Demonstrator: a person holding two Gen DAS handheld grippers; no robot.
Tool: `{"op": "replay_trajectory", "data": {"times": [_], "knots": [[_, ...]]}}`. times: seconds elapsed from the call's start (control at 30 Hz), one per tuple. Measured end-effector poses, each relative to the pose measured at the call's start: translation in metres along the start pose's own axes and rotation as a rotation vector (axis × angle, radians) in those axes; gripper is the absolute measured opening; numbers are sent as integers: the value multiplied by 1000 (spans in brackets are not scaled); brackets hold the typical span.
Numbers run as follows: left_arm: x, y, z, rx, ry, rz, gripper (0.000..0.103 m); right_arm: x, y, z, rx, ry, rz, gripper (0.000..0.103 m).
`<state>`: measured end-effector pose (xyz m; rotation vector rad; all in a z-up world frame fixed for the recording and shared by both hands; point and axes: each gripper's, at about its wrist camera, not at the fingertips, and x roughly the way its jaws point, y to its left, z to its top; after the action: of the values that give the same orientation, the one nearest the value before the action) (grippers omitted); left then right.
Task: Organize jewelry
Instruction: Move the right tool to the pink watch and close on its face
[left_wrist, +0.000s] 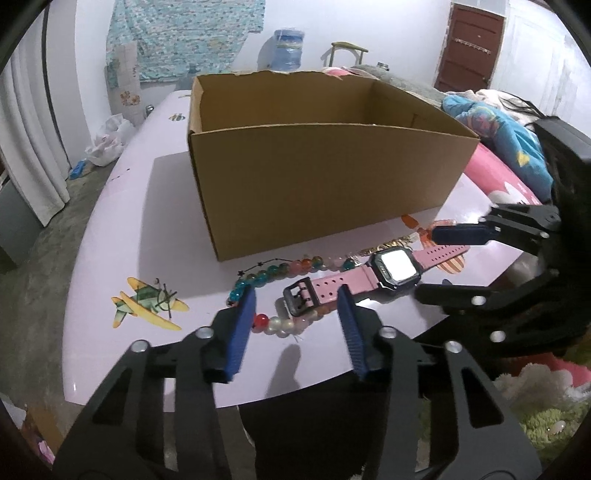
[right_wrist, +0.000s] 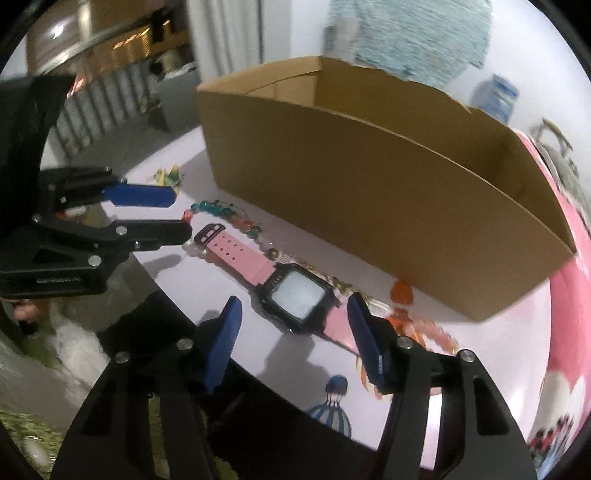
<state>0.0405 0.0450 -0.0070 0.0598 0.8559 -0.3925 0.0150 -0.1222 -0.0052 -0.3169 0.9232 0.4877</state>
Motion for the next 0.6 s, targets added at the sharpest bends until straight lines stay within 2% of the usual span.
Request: {"op": "replay_trajectory", "data": {"times": [0.03, 0.17, 0.33, 0.47, 0.6], "knots": [[0, -1, -1, 9, 0, -3, 35, 4, 5, 3, -38, 7, -18, 54], [-2, -8, -2, 47, -13, -10, 33, 14, 9, 4, -154, 49, -59, 54], [-4, -15, -2, 72, -26, -39, 33, 26, 9, 7, -221, 120, -15, 50], [-4, -27, -3, 134, -35, -24, 33, 29, -2, 16, -191, 139, 46, 48], [-1, -49, -7, 271, -50, 53, 34, 34, -26, 27, -101, 157, 149, 48]]}}
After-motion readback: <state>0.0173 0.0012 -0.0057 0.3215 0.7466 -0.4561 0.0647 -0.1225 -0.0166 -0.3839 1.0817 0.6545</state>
